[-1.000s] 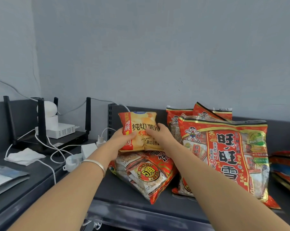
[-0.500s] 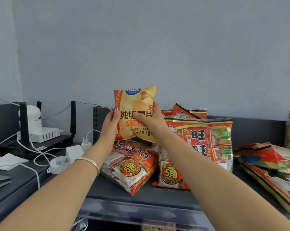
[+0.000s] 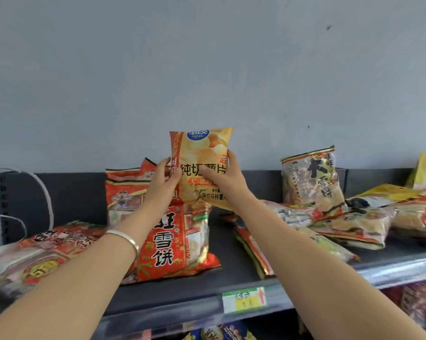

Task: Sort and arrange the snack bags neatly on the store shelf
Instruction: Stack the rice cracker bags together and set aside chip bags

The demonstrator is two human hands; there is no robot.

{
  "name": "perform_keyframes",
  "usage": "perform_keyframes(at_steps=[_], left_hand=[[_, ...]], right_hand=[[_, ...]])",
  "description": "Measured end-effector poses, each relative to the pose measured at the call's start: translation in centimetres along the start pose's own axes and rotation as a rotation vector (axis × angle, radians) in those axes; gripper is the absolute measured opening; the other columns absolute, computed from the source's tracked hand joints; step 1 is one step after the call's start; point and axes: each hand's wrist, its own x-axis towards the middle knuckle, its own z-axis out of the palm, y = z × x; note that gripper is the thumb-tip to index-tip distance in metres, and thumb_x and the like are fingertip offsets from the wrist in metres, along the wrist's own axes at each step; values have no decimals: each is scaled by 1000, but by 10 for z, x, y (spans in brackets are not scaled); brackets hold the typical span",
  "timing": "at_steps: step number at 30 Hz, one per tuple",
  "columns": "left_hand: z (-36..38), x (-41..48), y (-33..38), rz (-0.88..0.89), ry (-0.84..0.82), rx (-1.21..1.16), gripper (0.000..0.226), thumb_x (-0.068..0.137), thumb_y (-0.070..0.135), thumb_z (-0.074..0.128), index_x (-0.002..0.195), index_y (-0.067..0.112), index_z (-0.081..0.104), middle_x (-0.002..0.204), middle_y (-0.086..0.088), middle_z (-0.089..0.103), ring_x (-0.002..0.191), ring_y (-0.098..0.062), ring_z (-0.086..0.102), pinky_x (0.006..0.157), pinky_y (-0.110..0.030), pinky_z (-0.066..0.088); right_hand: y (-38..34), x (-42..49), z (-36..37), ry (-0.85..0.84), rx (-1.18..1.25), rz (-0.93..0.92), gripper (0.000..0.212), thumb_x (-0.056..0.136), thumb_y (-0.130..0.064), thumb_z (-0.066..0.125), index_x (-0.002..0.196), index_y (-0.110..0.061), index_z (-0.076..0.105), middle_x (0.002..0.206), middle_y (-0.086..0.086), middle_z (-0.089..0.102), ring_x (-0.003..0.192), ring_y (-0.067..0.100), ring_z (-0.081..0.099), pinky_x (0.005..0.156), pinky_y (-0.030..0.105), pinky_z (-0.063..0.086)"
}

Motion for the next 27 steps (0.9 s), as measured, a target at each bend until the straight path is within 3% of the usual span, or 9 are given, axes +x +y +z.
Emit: perform_keyframes(at_steps=[5,8,10,16,20,22,25,27], left_hand=[[106,-10,11,-12,-89,-70,54,95,42,44,144,27,26,138,-2,44,119,-19,48,96,-42,46],[170,-19,15,-34,-204,-126,51,96,40,44,143,25,30,127,6,48,111,-12,50,82,-25,46],[208,-24,18,-55,-308,-163,47,97,37,44,141,25,33,124,8,50,108,-11,52,76,-21,45],[308,-20,22,-69,-459,-184,49,97,35,43,143,25,29,127,6,49,113,-14,49,93,-32,43],[373,-11,24,-31,-555,-203,44,98,30,44,141,28,32,122,6,49,119,-19,49,96,-36,46],[403,-6,25,-13,-610,-193,45,98,29,46,140,28,31,122,6,49,120,-20,48,100,-37,44],[440,4,28,27,-689,-205,47,98,25,46,141,27,29,120,8,46,117,-13,46,89,-16,40],[464,13,29,50,-716,-211,53,97,22,49,144,24,26,123,5,47,120,-15,47,85,-15,40]], right_hand=[[22,-11,-111,118,-27,30,86,66,-46,81,137,-38,33,113,-6,65,99,20,68,87,48,56],[34,-21,-170,190,-69,59,94,51,-58,80,132,-43,34,113,-7,66,98,19,69,84,48,57],[42,-25,-204,229,-119,75,101,48,-63,78,135,-44,30,121,-7,62,103,20,66,86,48,56],[67,-29,-294,380,-138,132,105,47,-63,79,137,-41,31,119,-8,61,105,20,65,88,49,55],[79,-30,-347,453,-170,149,98,65,-48,81,144,-36,24,123,-5,57,108,20,62,90,48,54],[83,-26,-372,497,-193,171,102,64,-51,81,145,-37,22,127,-3,55,110,21,61,91,48,54],[86,-18,-402,580,-250,199,113,49,-64,78,144,-42,20,132,-3,54,112,23,59,93,49,52],[89,-16,-421,640,-298,210,111,55,-62,79,146,-41,18,136,-3,51,116,23,57,96,49,50]])
